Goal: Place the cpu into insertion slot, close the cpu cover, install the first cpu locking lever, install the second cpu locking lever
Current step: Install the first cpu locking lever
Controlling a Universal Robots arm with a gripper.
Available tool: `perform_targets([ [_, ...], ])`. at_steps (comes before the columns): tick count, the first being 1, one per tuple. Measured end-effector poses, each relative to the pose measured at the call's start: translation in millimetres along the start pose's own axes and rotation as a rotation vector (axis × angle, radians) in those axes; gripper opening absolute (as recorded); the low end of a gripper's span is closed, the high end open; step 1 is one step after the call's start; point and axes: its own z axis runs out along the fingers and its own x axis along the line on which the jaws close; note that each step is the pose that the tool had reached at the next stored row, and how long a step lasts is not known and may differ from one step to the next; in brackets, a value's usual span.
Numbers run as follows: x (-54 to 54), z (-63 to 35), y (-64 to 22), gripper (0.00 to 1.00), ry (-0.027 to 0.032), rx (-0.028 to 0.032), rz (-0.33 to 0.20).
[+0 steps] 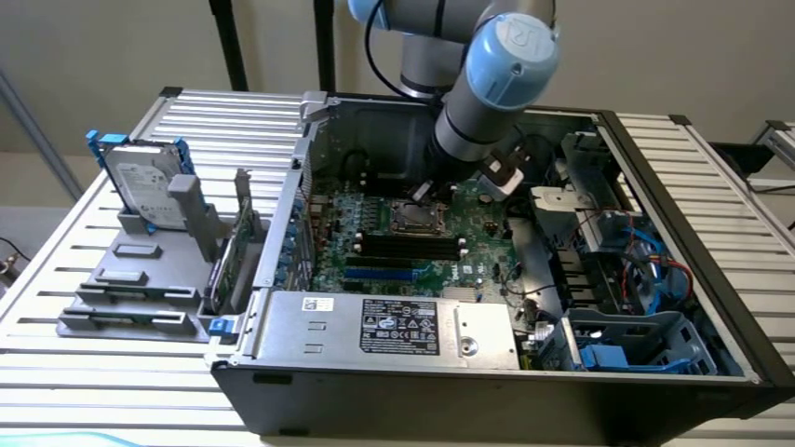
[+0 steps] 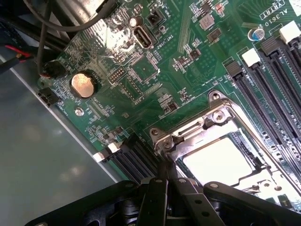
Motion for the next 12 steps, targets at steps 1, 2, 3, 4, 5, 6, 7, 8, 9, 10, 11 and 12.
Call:
perform_targets([
  [1,-0.2,-0.2,0.2,0.11,0.0006,0.0009,-0.001],
  [2,-0.4,-0.3,0.5,0.11,0.0017,0.0021,-0.002],
  [3,-0.6,-0.4,0.8,0.11,0.0032,0.0039,-0.003],
  [4,-0.8,-0.5,1.1,0.11,0.0052,0.0061,-0.004],
  [5,-1.1,-0.7,1.3,0.11,0.0074,0.0084,-0.005],
  [6,-1.2,-0.8,1.4,0.11,0.0098,0.0109,-0.007],
  [7,-1.3,-0.8,1.5,0.11,0.0123,0.0133,-0.008],
  [8,-1.3,-0.8,1.5,0.11,0.014,0.015,-0.009],
  [9,-1.3,-0.9,1.6,0.11,0.0146,0.0162,-0.009],
  [10,-1.2,-1.5,1.5,0.11,0.0144,0.017,-0.009],
  [11,-1.2,-2.5,1.4,0.11,0.0141,0.0175,-0.009],
  [12,-1.3,-3.5,1.3,0.11,0.014,0.0177,-0.009],
])
